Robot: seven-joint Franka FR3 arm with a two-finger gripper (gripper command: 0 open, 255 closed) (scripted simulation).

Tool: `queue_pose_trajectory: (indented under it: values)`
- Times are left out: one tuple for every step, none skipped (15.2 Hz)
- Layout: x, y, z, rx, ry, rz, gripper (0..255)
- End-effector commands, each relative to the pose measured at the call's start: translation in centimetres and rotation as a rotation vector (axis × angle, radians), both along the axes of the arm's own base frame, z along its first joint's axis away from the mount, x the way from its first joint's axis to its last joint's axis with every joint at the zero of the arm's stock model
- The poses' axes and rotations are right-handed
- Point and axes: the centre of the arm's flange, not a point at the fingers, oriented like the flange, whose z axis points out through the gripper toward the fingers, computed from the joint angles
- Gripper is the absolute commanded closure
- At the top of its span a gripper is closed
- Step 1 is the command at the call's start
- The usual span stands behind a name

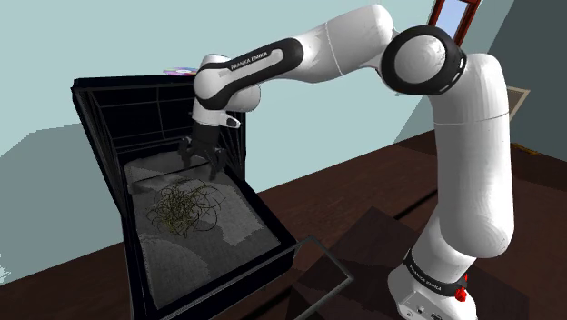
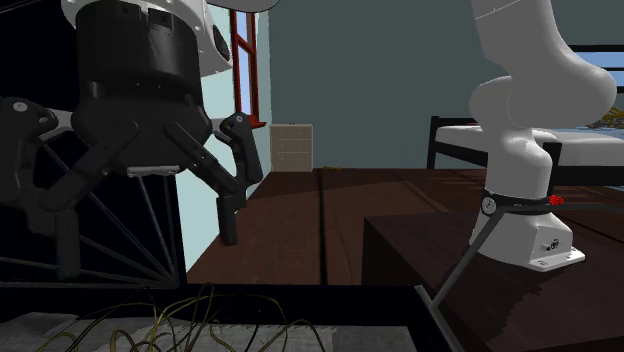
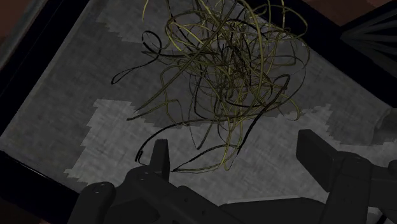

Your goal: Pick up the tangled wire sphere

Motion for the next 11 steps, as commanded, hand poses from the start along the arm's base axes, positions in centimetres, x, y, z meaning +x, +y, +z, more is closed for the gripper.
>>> queue_pose_trajectory:
  values:
    - [0.0,-0.1,-1.7,-0.003,0.012,-0.004,0]
    - [0.0,-0.1,-2.2,-0.003,0.012,-0.004,0]
    - [0.0,-0.1,-2.7,-0.003,0.012,-0.004,0]
    - [0.0,-0.1,-3.0,-0.003,0.012,-0.004,0]
    - [0.0,-0.1,-3.0,-0.003,0.012,-0.004,0]
    - [-0.2,-0.3,-3.2,-0.002,0.012,-0.004,255]
    - [-0.2,-0.1,-3.2,-0.002,0.013,-0.004,255]
    - [-0.2,-0.3,-3.4,-0.002,0.012,-0.004,255]
    - [0.2,-0.1,-3.5,-0.002,0.013,-0.004,255]
    - [0.6,-0.3,-3.8,-0.002,0.013,-0.004,255]
    - [0.5,-0.1,-3.7,-0.003,0.013,-0.004,255]
